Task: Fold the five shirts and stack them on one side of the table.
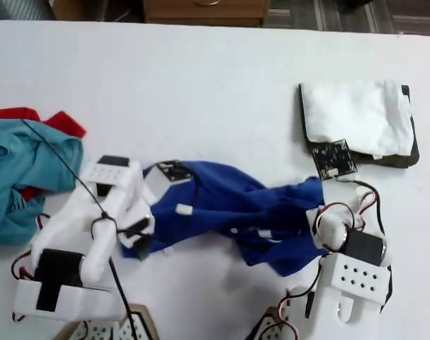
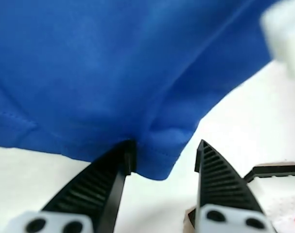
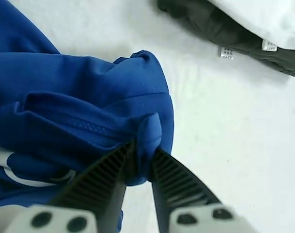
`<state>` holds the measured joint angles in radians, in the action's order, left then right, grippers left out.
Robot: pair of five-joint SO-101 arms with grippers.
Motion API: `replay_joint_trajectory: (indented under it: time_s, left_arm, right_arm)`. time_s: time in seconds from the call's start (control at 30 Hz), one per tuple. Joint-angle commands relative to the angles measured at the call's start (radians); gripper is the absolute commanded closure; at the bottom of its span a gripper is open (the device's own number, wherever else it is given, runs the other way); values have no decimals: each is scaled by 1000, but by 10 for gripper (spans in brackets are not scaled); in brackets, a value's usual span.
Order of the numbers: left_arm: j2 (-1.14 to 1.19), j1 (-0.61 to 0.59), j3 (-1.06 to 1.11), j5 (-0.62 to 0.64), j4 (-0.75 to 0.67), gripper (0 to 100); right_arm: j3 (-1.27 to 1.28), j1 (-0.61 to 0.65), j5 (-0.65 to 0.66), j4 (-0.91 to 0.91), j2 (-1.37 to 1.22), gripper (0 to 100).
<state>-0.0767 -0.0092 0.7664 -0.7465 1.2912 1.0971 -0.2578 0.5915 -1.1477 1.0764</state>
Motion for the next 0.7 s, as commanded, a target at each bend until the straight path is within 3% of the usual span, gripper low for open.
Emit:
replay_joint_trajectory:
  time_s: [0.0, 0.43, 0.67]
  left_arm:
    - [-25, 32, -4, -2, 12, 782]
    - [-23, 55, 50, -32, -58, 782]
    - [-23, 15, 153, -37, -189, 782]
  right_arm:
    - [-5, -10, 3, 12, 24, 981]
    - [-3, -10, 2, 12, 24, 981]
    - [-3, -10, 2, 13, 24, 981]
